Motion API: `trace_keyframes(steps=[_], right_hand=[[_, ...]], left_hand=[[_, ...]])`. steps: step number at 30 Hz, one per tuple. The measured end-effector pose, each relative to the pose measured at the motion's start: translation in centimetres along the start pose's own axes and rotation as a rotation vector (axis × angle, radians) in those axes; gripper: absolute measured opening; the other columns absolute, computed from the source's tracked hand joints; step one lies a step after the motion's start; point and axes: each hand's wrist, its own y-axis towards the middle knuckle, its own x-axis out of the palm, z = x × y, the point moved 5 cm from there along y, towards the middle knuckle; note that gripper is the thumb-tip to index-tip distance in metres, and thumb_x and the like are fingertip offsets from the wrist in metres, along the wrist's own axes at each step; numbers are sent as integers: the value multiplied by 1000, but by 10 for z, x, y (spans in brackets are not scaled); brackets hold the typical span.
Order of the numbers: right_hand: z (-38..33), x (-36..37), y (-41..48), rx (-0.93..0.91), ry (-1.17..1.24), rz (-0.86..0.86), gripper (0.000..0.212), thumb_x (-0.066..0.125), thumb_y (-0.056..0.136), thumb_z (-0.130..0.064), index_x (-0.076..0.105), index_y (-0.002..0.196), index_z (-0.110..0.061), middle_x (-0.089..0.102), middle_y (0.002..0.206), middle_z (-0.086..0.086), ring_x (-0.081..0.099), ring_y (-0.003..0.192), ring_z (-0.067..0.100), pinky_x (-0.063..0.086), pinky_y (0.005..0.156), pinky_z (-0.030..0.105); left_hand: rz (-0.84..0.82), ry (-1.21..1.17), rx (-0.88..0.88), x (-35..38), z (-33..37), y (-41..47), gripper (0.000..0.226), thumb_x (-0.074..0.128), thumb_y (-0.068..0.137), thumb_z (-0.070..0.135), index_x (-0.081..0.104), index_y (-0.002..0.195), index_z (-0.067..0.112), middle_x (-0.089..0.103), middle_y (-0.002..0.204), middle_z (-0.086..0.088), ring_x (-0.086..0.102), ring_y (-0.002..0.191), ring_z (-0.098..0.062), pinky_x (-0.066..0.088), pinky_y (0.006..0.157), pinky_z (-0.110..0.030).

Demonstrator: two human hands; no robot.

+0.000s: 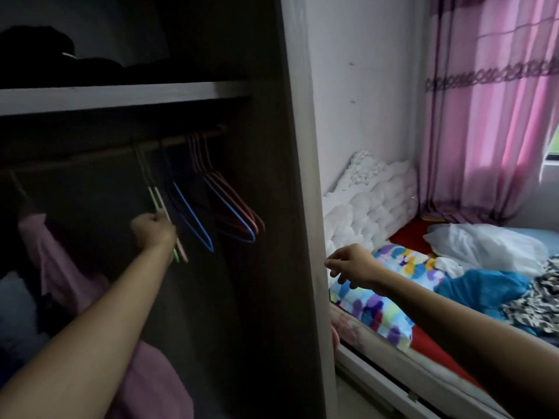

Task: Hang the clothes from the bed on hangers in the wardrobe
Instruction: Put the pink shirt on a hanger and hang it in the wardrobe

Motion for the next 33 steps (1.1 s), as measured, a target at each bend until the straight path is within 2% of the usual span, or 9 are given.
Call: trace_keyframes(steps=[3,6,9,14,20,24,26,29,33], right_hand=[[-12,12,1,-8,10,-20,19,56,97,-26,69,101,-12,71,84,5,66,68,13,46,47,18],[-26,17,-2,-29,-2,-38,18,54,98,-25,67,101,-13,70,85,4,66,70,13,45,47,17],[-32,15,-11,-44,-10,-49,19,54,98,-25,67,103,-11,69,87,5,66,71,13,45,46,16],[-19,-3,-33,-50,4,-88,18,55,97,-24,67,104,-12,69,88,5,65,69,13,46,47,18],[24,-30,-56,-18,50,-80,15,57,96,-23,68,101,-13,70,86,6,63,64,12,46,47,19],[58,-37,-69,-17,93,-36,12,60,95,-21,69,94,-12,70,77,6,62,60,14,44,44,21],[81,-38,-76,-1,115,-20,12,60,94,-19,69,89,-12,69,72,5,60,56,13,42,42,22],[128,-41,-88,56,140,2,14,60,92,-15,69,82,-11,65,65,3,56,46,9,42,41,20],[203,-46,-108,198,143,-12,16,60,93,-18,69,86,-7,67,72,5,58,56,14,43,44,21]], left_hand=[[26,49,41,-11,15,-2,27,51,96,18,64,100,-6,65,101,-22,61,91,-29,41,75,-32],[-28,37,3,-13,22,8,24,50,97,21,62,100,1,64,97,-14,62,91,-28,48,83,-35],[-66,-28,1,-13,32,21,15,51,95,23,58,89,10,67,98,-20,66,90,-33,53,84,-44],[-53,-8,-28,-13,44,12,16,52,93,26,56,98,11,66,105,-18,65,95,-33,53,90,-48],[-107,-72,56,-4,21,-112,15,49,94,26,56,84,18,66,92,-20,66,86,-42,54,74,-53],[-179,-104,135,0,5,-210,12,47,98,25,52,90,18,57,75,-10,53,61,-22,44,56,-34],[-245,-73,147,2,-13,-254,13,45,99,26,51,93,17,55,71,-7,49,56,-18,41,51,-32],[-326,58,96,4,-68,-308,18,42,100,31,49,88,19,55,73,-10,50,58,-22,43,52,-37],[-455,279,10,8,-148,-376,24,41,100,28,51,87,10,59,74,-16,57,67,-33,49,64,-44]])
